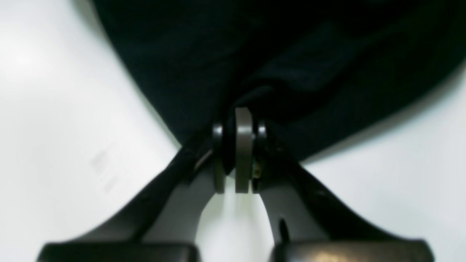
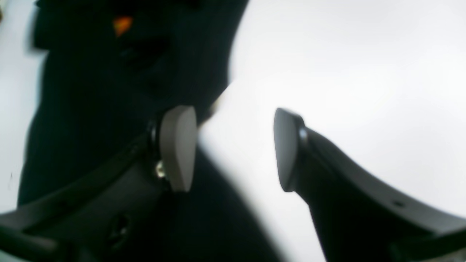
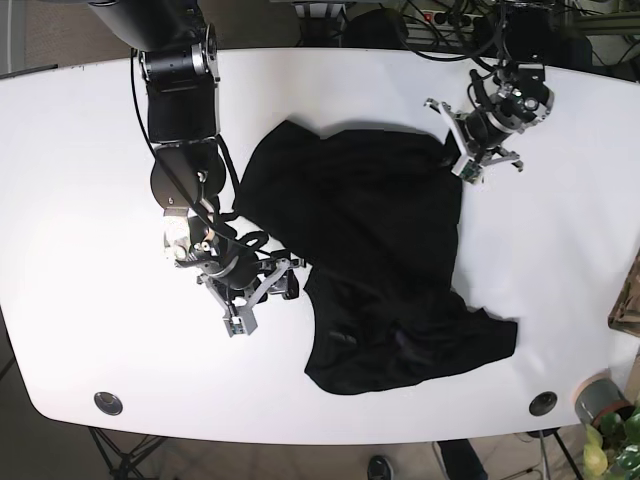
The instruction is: Fold the T-shirt properly
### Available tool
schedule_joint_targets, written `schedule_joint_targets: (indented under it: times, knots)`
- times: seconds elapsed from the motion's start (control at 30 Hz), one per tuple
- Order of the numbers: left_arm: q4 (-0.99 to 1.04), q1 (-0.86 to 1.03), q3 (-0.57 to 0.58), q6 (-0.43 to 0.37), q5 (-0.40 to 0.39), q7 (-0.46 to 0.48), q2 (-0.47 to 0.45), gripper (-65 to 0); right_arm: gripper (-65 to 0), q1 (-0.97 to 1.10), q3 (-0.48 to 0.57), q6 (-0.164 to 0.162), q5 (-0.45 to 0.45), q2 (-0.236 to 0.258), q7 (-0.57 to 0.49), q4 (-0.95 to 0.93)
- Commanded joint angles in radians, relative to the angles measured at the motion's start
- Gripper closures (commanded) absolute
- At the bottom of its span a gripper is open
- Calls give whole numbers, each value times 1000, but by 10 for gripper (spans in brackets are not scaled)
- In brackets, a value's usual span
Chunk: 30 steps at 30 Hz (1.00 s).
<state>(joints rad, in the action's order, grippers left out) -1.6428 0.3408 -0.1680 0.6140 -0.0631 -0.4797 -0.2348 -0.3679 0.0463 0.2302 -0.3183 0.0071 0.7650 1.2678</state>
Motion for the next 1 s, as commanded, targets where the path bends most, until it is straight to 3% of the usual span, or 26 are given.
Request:
schedule_joint_targets:
  times: [0.0, 0.23, 0.43, 0.5, 0.67, 0.97]
  knots:
    - [-15, 19, -95, 50, 6, -3, -7, 0, -333, -47, -3, 8, -11, -20, -43, -29]
    - [-14, 33, -253, 84, 10, -6, 5, 0, -333, -87, -1, 15, -11, -65, -75, -153]
    - [-12, 34, -278, 84, 10, -6, 2, 0, -338, -82, 13, 16, -14, -106, -75, -178]
    - [-12, 34, -279, 84, 10, -6, 2, 0, -361, -78, 51, 16, -23, -109, -75, -178]
    - [-12, 33, -278, 84, 10, -6, 4, 0, -504, -56, 103, 16, -23, -117, -75, -176]
    - [-10, 33, -276, 84, 12, -6, 2, 0, -514, -12, 102, 16, -12, -129, -115, -179]
